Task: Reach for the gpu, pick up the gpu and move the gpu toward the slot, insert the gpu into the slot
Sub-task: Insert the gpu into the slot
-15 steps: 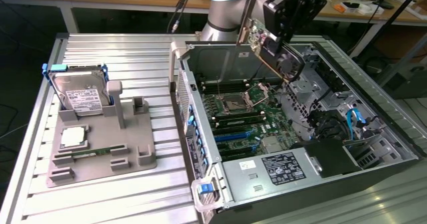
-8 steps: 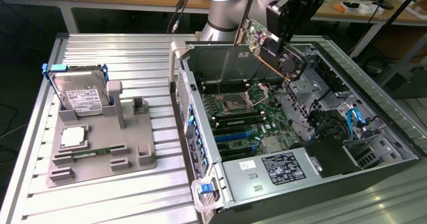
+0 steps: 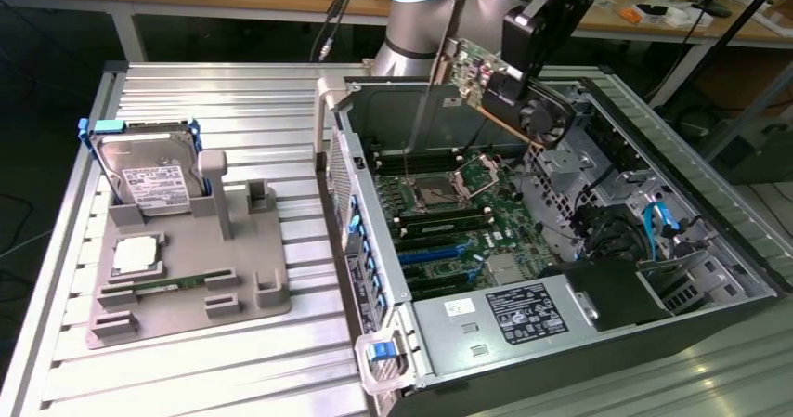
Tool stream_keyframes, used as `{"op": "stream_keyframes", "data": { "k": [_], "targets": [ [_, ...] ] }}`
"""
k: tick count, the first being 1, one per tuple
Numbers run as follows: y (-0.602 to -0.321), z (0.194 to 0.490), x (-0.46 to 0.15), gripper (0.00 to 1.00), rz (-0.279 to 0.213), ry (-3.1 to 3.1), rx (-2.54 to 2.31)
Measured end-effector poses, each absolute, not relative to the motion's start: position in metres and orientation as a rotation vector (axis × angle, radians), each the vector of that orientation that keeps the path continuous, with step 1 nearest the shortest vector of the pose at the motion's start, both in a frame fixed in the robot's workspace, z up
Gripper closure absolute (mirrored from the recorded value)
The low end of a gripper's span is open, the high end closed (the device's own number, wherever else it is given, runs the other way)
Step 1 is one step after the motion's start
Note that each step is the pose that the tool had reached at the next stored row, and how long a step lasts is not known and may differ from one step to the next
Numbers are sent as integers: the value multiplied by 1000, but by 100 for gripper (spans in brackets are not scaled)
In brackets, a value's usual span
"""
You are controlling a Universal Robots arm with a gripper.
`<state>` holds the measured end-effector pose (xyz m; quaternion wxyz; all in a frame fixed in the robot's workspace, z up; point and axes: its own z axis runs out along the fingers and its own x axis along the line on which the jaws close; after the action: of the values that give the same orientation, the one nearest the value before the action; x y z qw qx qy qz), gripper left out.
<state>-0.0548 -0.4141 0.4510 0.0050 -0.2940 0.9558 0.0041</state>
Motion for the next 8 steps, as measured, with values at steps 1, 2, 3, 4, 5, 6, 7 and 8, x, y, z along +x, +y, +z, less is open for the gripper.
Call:
{"op": "stream_keyframes", "data": {
  "k": [1, 2, 3, 4, 5, 6, 7, 8],
  "targets": [
    [-414, 451, -55, 73, 13, 2987, -942],
    [-414, 451, -54, 73, 13, 2980, -962],
    [-414, 451, -54, 73, 13, 2973, -984],
    [-414, 451, -54, 73, 13, 2966, -1005],
    [-414, 451, -53, 73, 14, 2959, -1025],
    [-414, 451, -53, 73, 14, 2953, -1044],
    [-414, 451, -52, 73, 15, 2946, -1061],
    [-414, 451, -51, 73, 15, 2938, -1084]
  ]
}}
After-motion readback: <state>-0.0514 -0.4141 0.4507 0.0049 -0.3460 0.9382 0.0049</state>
